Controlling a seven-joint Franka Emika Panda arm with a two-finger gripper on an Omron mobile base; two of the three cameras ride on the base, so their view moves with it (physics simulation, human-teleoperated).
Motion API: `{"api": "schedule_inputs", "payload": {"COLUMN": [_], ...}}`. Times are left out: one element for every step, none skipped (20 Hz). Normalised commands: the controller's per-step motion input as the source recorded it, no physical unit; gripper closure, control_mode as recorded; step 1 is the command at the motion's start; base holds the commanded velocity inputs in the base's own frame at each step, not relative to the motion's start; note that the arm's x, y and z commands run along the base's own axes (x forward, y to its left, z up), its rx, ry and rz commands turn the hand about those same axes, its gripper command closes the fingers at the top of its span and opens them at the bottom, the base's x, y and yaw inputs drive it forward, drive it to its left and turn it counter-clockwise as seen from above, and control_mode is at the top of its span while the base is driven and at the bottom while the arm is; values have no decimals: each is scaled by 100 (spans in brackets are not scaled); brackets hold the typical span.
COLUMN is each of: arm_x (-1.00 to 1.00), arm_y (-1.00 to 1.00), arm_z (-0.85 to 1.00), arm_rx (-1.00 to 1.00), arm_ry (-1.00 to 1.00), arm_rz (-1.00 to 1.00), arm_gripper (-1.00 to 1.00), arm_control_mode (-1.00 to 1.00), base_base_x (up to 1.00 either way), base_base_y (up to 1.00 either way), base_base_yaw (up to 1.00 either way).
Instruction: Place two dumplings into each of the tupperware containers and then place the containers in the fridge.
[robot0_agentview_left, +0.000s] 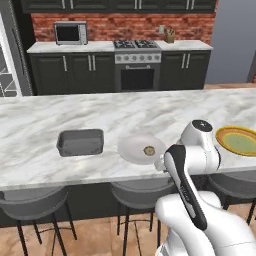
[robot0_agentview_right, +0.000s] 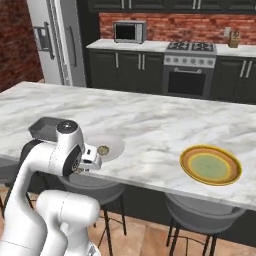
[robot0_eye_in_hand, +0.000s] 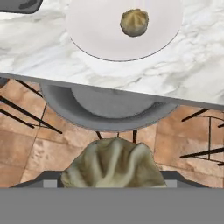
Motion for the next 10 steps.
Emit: {"api": "schedule_inputs", "payload": {"arm_x": [0,0,0,0,0,0,0,0,0,0], "arm_y": [0,0,0,0,0,0,0,0,0,0], "arm_z": [0,0,0,0,0,0,0,0,0,0], "arm_rx": [0,0,0,0,0,0,0,0,0,0], "arm_ry": [0,0,0,0,0,0,0,0,0,0], "arm_rz": [0,0,0,0,0,0,0,0,0,0], "arm_gripper": [100,100,100,100,100,100,100,100,100,100], "arm_control_mode": [100,100,100,100,100,100,100,100,100,100], "base_base_x": [0,0,0,0,0,0,1,9,14,21], "base_base_y": [81,78,77,76,76,71,67,62,61,59], "base_base_yaw": [0,0,0,0,0,0,0,0,0,0]}}
